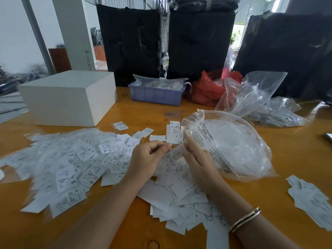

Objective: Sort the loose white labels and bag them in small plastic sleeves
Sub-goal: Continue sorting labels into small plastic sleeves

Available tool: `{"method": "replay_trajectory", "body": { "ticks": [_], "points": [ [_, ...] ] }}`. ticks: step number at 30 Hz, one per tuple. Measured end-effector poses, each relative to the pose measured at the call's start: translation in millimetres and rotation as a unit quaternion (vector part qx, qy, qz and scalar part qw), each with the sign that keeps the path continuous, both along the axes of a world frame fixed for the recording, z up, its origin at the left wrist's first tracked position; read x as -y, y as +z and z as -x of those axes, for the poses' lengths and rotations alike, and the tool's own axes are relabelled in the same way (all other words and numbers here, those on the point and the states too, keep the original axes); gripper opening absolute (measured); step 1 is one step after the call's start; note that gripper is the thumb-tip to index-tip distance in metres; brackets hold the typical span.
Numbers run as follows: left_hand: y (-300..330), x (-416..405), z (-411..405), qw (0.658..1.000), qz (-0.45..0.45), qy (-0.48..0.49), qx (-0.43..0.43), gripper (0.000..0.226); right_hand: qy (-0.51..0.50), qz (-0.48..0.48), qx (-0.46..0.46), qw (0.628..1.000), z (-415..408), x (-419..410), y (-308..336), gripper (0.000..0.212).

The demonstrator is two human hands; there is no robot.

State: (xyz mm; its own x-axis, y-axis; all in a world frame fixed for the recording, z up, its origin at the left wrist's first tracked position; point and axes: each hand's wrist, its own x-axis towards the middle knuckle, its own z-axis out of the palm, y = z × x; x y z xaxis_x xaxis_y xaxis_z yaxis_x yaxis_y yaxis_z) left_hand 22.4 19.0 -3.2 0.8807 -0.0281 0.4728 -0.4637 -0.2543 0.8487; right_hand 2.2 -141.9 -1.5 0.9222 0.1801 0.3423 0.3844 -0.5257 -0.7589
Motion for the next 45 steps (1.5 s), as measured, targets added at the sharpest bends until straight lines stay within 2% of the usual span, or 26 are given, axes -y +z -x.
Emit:
{"method": "replay_trajectory", "body": {
  "ticks": [3, 6, 8, 12, 15, 17, 19, 21, 25, 28, 31, 35, 39, 42, 45],
  "points": [
    [0.3, -0.1, 0.5, 1.000, 0.018, 0.010, -0.012, 0.008, 0.050, 0.119, -0.001, 0.992, 5.6, -5.5, -1.3, 0.050],
    [-0.4, -0.6, -1.1, 0.999, 0.014, 0.045, -0.021, 0.007, 0.089, 0.114, -0.041, 0.989, 8.6, -6.8, 2.5, 0.058],
    [-1.3, -0.6, -1.8, 0.998, -0.006, 0.064, -0.007, 0.009, 0.110, 0.121, -0.025, 0.986, 8.0, -4.3, 2.1, 0.067],
    [-1.1, -2.3, -1.4, 0.988, -0.091, 0.102, 0.067, 0.016, 0.103, 0.229, 0.040, 0.967, 8.6, -9.1, -6.2, 0.086],
    [-0.8, -5.7, -2.1, 0.978, -0.134, 0.135, 0.083, 0.017, 0.022, 0.214, 0.115, 0.970, 4.3, -6.7, -3.0, 0.076],
    [-0.5, -10.0, -4.6, 0.974, -0.132, 0.176, 0.058, 0.019, -0.106, 0.116, 0.200, 0.967, -3.7, 7.5, 0.2, 0.055],
    [0.3, -15.9, -7.9, 0.968, -0.125, 0.214, 0.036, 0.020, -0.226, 0.031, 0.247, 0.942, -13.2, 28.6, 1.5, 0.038],
    [1.0, -22.7, -10.5, 0.962, -0.131, 0.238, 0.014, 0.018, -0.301, 0.031, 0.194, 0.933, -20.5, 47.9, 2.9, 0.035],
    [1.3, -32.3, -11.8, 0.941, -0.184, 0.279, -0.055, 0.021, -0.339, 0.196, -0.038, 0.919, -27.5, 64.8, -4.7, 0.039],
    [-0.4, -31.5, -11.9, 0.912, -0.264, 0.311, -0.036, 0.024, -0.322, 0.282, -0.074, 0.901, -31.0, 63.9, -7.9, 0.034],
    [-0.1, -24.8, -9.6, 0.916, -0.283, 0.282, 0.037, 0.019, -0.338, 0.256, -0.049, 0.904, -32.8, 64.0, -5.8, 0.035],
    [-0.2, -9.4, -2.2, 0.944, -0.280, 0.141, 0.107, 0.015, -0.373, 0.185, -0.010, 0.909, -32.5, 68.0, -5.5, 0.022],
    [-0.9, -1.5, 3.9, 0.955, -0.272, 0.049, 0.106, 0.015, -0.389, 0.146, 0.019, 0.909, -33.3, 70.9, -7.4, 0.019],
    [-0.4, -2.1, 4.5, 0.962, -0.251, 0.038, 0.099, 0.015, -0.406, 0.122, 0.034, 0.905, -32.3, 71.9, -6.8, 0.023],
    [0.1, -2.5, 2.3, 0.969, -0.231, 0.041, 0.083, 0.015, -0.392, 0.043, 0.114, 0.912, -27.1, 67.7, -1.8, 0.020]
  ]
}}
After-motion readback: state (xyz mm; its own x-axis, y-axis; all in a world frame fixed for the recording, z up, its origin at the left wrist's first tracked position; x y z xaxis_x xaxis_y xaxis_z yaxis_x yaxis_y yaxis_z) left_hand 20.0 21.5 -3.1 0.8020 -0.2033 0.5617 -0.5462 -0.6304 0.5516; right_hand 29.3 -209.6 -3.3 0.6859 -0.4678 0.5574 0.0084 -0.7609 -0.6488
